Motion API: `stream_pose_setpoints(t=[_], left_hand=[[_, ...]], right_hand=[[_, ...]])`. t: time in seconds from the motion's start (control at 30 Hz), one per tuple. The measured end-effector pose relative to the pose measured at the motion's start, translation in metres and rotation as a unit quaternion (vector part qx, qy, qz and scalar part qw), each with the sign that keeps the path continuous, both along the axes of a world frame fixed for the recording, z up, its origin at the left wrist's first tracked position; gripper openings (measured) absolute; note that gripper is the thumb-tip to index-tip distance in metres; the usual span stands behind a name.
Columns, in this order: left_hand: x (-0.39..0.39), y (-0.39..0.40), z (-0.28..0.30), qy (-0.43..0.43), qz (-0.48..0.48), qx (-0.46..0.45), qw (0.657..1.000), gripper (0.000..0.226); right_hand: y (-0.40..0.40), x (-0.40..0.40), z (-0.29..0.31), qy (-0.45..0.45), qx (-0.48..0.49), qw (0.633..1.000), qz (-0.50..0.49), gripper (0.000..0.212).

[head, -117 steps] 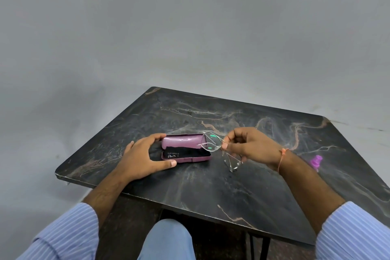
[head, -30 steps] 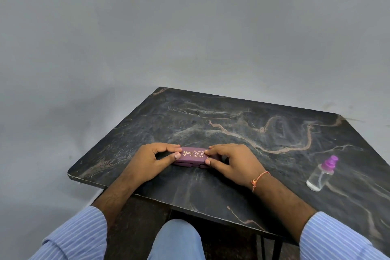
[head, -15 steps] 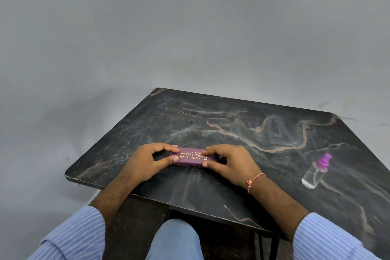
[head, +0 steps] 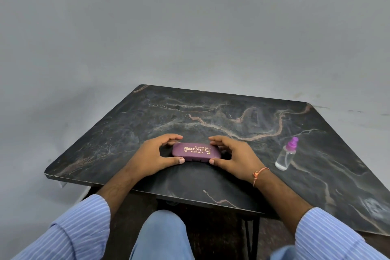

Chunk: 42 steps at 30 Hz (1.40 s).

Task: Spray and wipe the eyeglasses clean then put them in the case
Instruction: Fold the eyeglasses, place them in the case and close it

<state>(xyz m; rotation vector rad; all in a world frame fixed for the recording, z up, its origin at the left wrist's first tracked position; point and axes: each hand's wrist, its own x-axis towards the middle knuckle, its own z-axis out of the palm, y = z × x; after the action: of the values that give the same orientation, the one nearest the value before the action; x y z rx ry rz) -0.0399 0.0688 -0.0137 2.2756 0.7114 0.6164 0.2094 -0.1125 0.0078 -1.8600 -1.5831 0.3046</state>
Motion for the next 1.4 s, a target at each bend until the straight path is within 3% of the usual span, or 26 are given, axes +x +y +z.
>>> stream_pose_setpoints(t=[0.23,0.5,0.63,0.77,0.87,1.2,1.4], left_hand=[[0.059,-0.037,0.001,-0.006,-0.062,0.01,0.998,0.071],[0.07,-0.05,0.002,0.019,-0.065,0.012,0.998,0.072],[0.063,-0.051,0.007,0.085,-0.086,0.009,0.993,0.095],[0.057,-0.059,0.005,0.219,-0.089,0.143,0.961,0.111],[0.057,-0.062,0.001,0.271,-0.084,0.184,0.941,0.117],[0.056,-0.056,-0.012,0.283,-0.092,0.218,0.93,0.108],[0.061,-0.058,0.006,0.315,-0.1,0.169,0.929,0.111]], right_hand=[[-0.071,0.033,-0.006,0.002,0.014,0.997,-0.071,0.063],[-0.089,0.04,-0.013,-0.021,0.025,0.996,-0.08,0.063],[-0.089,0.039,-0.017,-0.089,-0.014,0.995,-0.047,0.073],[-0.093,0.033,-0.015,-0.138,-0.06,0.988,-0.038,0.089],[-0.092,0.028,-0.014,-0.181,-0.073,0.981,-0.021,0.091],[-0.087,0.03,-0.022,-0.225,-0.118,0.967,-0.016,0.089],[-0.082,0.032,-0.012,-0.207,-0.164,0.964,-0.019,0.085]])
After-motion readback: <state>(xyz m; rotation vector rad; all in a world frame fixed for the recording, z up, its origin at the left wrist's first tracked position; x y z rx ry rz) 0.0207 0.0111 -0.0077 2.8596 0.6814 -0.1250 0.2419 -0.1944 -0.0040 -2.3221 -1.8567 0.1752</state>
